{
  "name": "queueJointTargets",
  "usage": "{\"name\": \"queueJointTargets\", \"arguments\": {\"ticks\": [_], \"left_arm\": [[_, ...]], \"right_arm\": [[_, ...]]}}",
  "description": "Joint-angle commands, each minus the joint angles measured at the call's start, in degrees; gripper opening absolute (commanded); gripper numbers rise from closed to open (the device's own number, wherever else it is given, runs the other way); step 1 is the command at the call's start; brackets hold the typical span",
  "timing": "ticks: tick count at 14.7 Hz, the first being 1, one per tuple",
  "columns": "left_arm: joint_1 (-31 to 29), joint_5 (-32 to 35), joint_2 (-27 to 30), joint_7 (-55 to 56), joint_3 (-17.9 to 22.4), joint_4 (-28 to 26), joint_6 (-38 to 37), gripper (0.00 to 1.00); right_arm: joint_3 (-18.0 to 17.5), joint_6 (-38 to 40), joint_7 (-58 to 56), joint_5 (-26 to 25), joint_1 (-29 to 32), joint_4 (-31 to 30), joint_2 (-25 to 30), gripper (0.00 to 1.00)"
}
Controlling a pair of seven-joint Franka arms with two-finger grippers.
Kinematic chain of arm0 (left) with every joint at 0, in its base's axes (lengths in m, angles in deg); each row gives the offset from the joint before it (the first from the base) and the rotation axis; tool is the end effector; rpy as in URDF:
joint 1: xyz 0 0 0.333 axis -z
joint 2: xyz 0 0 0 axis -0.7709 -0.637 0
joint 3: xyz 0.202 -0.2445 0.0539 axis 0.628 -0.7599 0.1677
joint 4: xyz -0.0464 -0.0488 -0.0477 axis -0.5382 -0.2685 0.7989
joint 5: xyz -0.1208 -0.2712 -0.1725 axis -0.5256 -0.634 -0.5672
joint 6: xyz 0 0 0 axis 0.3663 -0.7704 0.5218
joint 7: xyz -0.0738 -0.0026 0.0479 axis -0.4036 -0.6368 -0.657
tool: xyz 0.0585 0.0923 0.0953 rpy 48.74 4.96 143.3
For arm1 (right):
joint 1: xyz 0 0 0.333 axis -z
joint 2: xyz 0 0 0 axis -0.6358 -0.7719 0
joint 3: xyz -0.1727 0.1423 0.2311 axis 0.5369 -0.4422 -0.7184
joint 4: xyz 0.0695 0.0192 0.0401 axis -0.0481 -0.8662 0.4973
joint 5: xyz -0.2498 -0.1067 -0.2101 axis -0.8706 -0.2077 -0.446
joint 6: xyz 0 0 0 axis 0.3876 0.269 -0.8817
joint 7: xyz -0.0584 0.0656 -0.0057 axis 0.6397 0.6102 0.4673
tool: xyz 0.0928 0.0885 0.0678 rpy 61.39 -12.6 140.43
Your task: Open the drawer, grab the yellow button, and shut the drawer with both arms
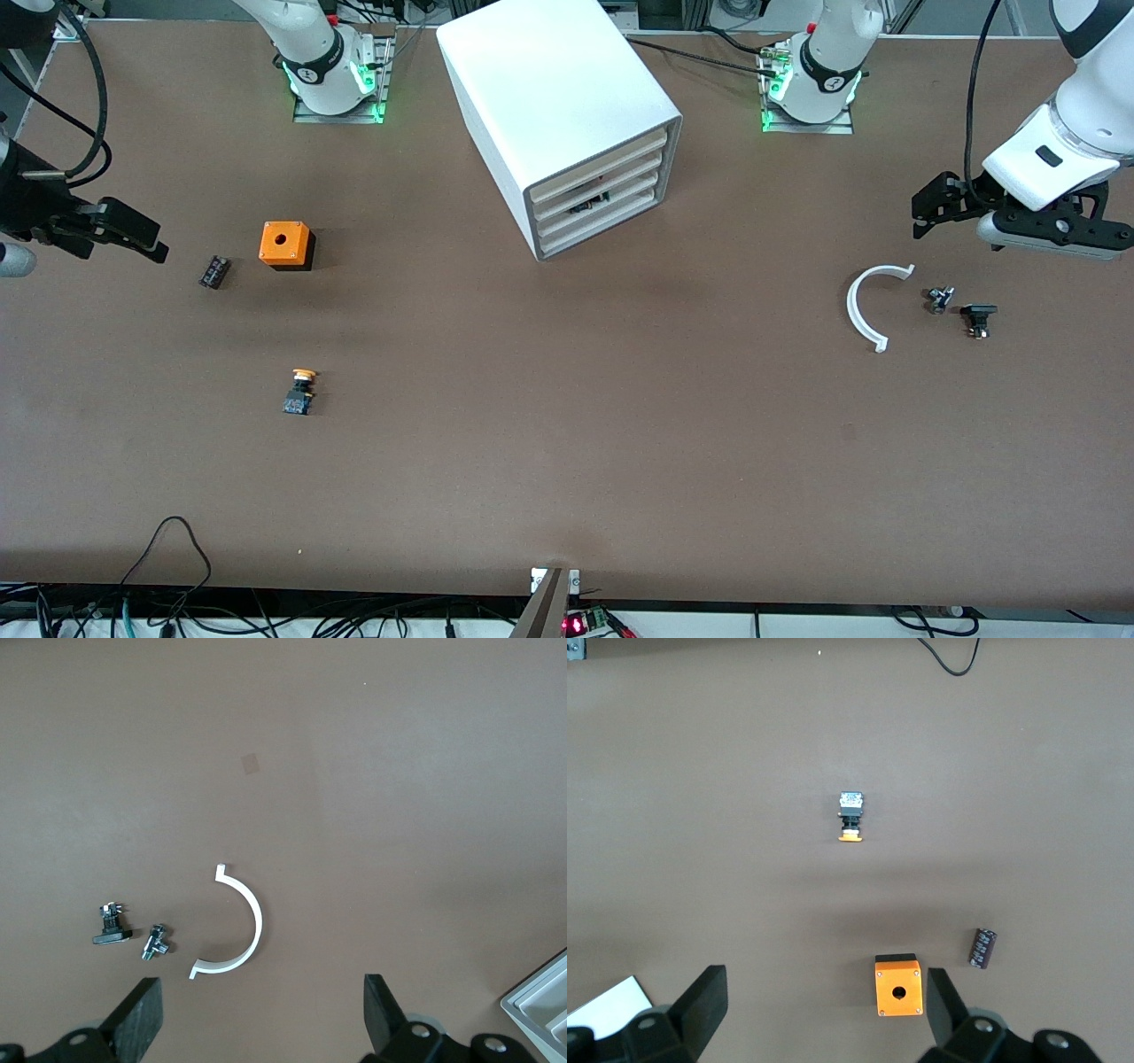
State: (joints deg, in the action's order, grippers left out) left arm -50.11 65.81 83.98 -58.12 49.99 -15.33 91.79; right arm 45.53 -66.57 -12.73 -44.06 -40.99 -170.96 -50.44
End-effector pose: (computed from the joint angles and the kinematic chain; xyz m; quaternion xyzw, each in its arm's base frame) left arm 0.4955 -0.0373 0.5500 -0.9960 0.0869 -0.0175 0.0115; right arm 0.5466 0.0211 0.5830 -0.9988 0.0365 -0.0243 0.0218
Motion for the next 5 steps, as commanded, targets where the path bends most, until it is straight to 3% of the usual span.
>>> {"name": "queueJointTargets", "arguments": {"ticks": [1, 5], "left_arm": [[0.03, -0.53, -0.29, -1.25, 0.19, 1.10, -0.63, 1.00], [0.12, -0.53, -0.29, -1.08, 0.19, 1.18, -1.07, 1.00]], "right_arm": [[-0.42, 1.23, 0.07, -0.63, 0.29, 1.24, -0.14, 0.99], [-0.42, 1.23, 0.07, -0.72, 0.29, 1.24, -0.14, 0.99]]}}
